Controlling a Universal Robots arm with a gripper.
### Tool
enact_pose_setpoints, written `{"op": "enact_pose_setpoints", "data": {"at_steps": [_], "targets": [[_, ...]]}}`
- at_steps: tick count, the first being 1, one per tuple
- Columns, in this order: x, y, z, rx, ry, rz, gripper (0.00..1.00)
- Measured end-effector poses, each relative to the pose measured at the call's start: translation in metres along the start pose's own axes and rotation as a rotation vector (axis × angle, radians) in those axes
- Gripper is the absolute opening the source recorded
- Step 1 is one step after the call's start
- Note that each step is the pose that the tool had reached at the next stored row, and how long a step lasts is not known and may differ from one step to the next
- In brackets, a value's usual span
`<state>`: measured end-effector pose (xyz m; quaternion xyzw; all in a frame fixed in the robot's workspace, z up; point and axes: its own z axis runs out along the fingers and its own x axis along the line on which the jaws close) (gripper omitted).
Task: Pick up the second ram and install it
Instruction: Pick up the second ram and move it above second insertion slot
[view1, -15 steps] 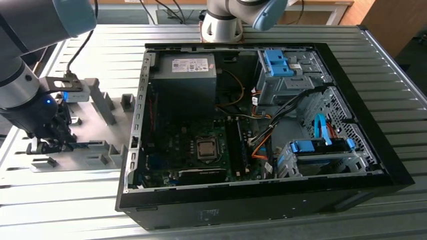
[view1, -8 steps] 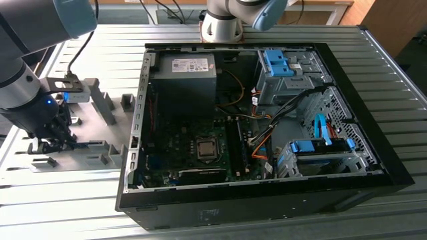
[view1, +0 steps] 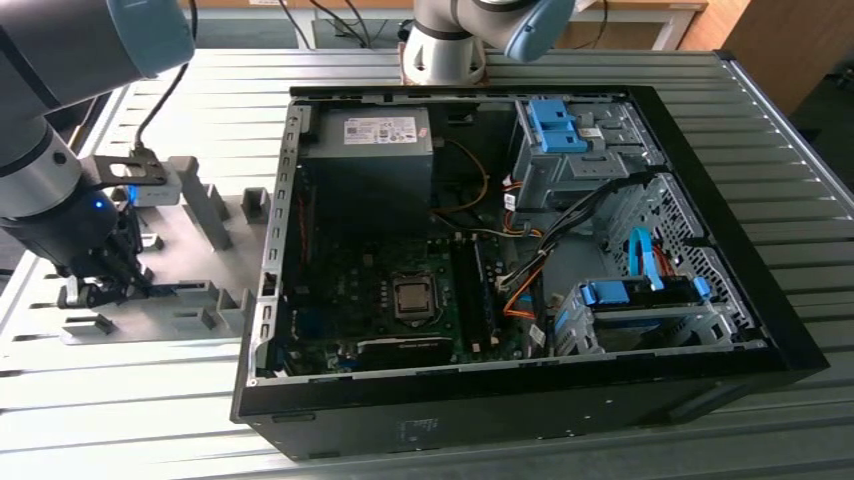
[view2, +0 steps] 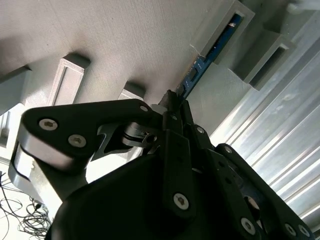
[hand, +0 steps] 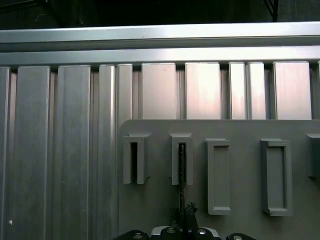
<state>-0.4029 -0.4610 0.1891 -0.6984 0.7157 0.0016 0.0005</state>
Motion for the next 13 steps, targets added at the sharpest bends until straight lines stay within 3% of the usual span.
{"op": "enact_pose_setpoints", "data": {"at_steps": [2, 13], "targets": [[0.0, 0.0, 0.0001, 0.0001, 0.0, 0.0, 0.14], [0.0, 0.0, 0.0001, 0.0, 0.0, 0.0, 0.14]]}}
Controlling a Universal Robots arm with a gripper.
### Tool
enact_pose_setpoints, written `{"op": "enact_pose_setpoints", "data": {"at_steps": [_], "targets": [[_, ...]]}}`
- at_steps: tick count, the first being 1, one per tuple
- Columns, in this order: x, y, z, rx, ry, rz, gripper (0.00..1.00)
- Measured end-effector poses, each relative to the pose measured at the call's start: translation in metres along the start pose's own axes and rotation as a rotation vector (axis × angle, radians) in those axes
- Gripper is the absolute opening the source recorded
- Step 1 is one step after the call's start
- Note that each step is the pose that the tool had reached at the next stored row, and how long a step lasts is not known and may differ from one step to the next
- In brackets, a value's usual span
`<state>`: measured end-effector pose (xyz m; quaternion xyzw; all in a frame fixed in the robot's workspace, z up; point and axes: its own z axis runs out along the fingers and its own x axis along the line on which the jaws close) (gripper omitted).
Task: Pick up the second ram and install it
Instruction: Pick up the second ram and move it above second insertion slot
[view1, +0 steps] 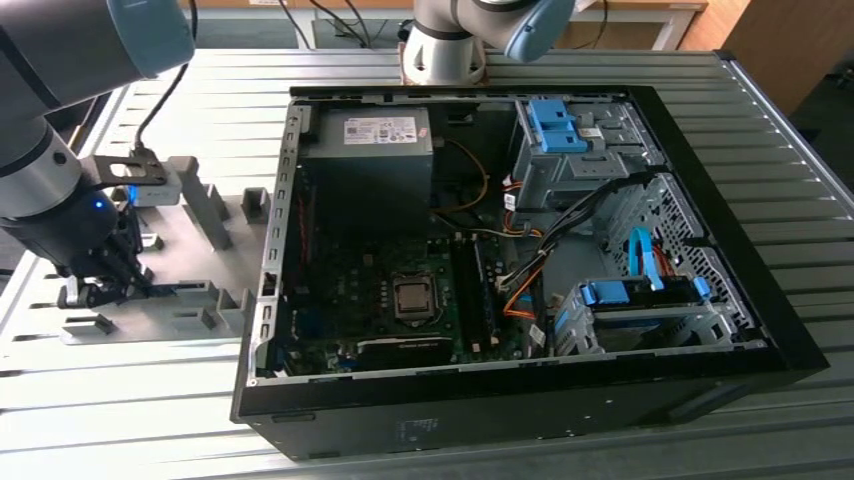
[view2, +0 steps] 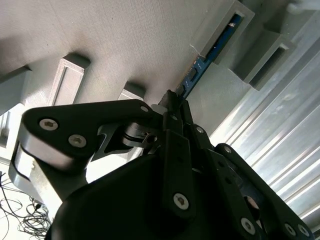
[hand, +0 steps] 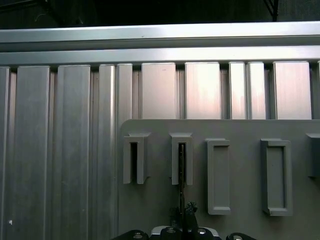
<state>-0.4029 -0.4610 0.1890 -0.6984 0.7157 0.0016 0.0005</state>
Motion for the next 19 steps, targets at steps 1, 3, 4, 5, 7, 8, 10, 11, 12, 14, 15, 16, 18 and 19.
{"op": "enact_pose_setpoints", "data": {"at_steps": [1, 3, 4, 5, 7, 8, 10, 11, 12, 14, 15, 16, 18, 19], "targets": [[0.0, 0.0, 0.0, 0.0, 0.0, 0.0, 0.14], [0.0, 0.0, 0.0, 0.0, 0.0, 0.0, 0.14], [0.0, 0.0, 0.0, 0.0, 0.0, 0.0, 0.14], [0.0, -0.0001, -0.0003, 0.0002, -0.0002, 0.0, 0.14], [0.0, 0.0, -0.0018, 0.0001, -0.0001, 0.0, 0.14], [0.0, 0.0, -0.0028, 0.0, 0.0, 0.0, 0.14], [0.0, 0.0, -0.0052, 0.0, 0.0, 0.0, 0.14], [0.0, 0.0, -0.0067, 0.0, 0.0, 0.0, 0.14], [0.0, 0.0, -0.0083, 0.0, 0.0, 0.0, 0.14], [0.0, 0.0, -0.0116, 0.0, 0.0, 0.0, 0.14], [0.0, 0.0, -0.0135, 0.0, 0.0, 0.0, 0.14], [0.0, 0.0, -0.0154, 0.0, 0.0, 0.0, 0.14], [-0.0001, 0.0, -0.0191, 0.0001, 0.0, 0.0, 0.14], [-0.0001, 0.0, -0.0211, 0.0001, -0.0001, 0.0, 0.14]]}}
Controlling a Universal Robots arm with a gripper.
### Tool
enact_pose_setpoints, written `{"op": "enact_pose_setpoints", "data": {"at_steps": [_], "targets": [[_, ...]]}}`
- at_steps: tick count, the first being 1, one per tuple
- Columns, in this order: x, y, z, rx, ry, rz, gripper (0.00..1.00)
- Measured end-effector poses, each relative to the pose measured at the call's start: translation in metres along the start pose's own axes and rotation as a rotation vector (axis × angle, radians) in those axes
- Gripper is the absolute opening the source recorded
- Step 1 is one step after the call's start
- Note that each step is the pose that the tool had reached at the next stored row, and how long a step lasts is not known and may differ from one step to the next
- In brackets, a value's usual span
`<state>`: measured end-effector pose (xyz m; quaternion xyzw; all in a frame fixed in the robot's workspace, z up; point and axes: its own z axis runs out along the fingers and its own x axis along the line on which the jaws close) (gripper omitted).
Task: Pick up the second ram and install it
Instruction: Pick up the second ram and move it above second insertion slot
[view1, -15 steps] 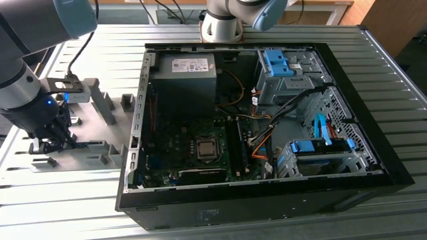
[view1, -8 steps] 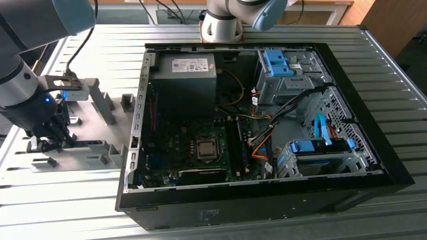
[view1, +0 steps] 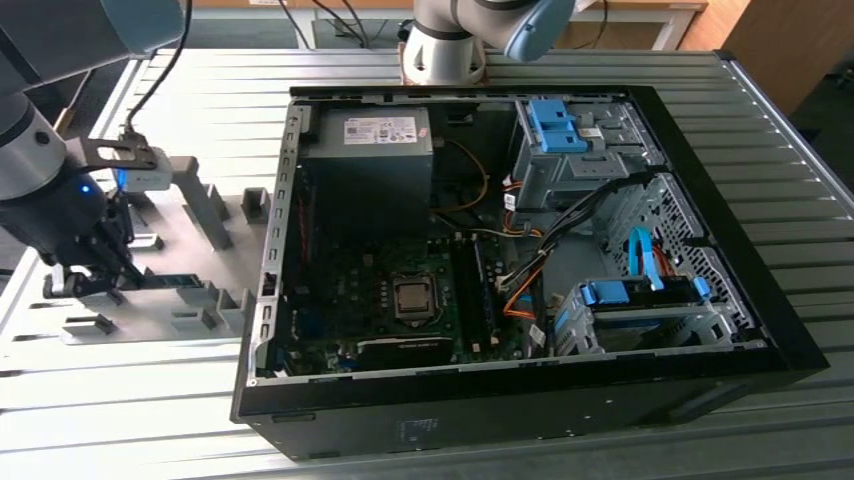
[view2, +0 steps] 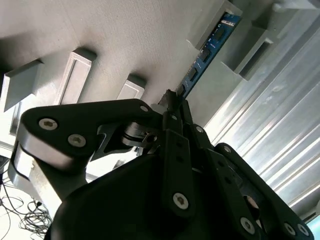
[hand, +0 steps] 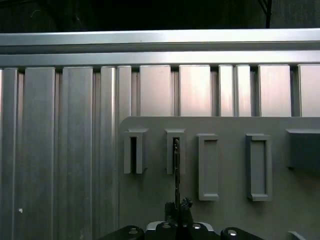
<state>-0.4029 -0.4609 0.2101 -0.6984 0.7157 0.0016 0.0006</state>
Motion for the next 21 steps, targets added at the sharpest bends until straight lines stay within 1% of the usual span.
{"op": "enact_pose_setpoints", "data": {"at_steps": [11, 13, 15, 21], "targets": [[0.0, 0.0, -0.0198, -0.0001, 0.0001, 0.0, 0.14], [0.0, 0.0, -0.0205, 0.0, 0.0001, 0.0, 0.14], [0.0, 0.0, -0.0205, 0.0001, 0.003, 0.0, 0.14], [0.0, 0.0, -0.023, 0.0001, 0.0032, 0.0, 0.14]]}}
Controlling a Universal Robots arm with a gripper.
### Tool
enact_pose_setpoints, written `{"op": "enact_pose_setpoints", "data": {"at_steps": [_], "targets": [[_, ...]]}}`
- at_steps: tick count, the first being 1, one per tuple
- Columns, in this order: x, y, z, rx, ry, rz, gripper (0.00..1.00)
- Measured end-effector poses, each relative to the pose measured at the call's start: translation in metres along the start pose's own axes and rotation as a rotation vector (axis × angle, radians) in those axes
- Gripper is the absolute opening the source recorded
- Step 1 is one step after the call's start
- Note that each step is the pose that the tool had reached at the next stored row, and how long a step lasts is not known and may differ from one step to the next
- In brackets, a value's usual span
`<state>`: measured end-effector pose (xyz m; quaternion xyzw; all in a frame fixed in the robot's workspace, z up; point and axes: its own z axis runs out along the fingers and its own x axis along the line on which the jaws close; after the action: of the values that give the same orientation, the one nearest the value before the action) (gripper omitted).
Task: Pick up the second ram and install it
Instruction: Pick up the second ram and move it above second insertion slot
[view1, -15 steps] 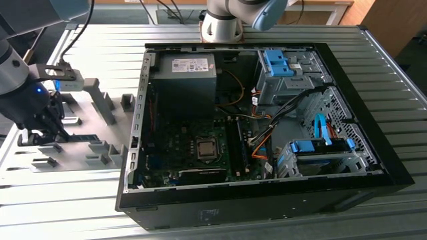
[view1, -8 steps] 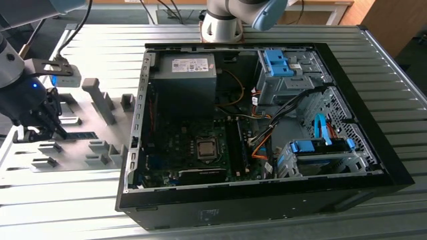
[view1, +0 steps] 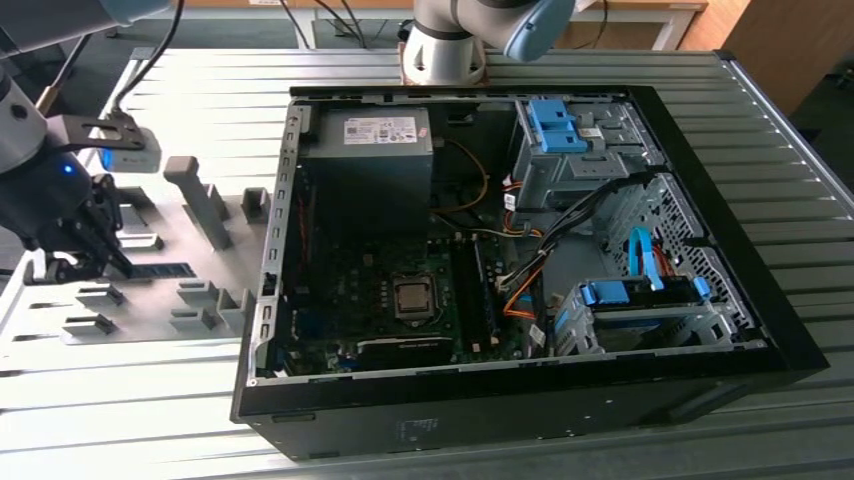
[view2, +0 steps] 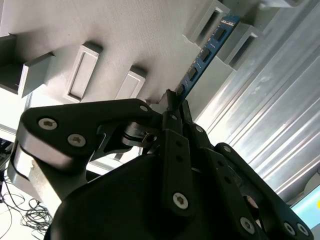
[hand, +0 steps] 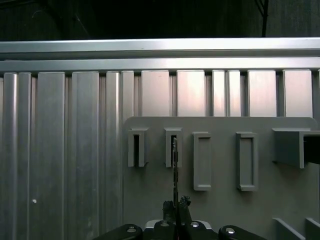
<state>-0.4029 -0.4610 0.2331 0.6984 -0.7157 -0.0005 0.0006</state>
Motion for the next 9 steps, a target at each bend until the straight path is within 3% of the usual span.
{"op": "enact_pose_setpoints", "data": {"at_steps": [9], "targets": [[0.0, 0.0, -0.0027, 0.0, 0.0, 0.0, 0.14]]}}
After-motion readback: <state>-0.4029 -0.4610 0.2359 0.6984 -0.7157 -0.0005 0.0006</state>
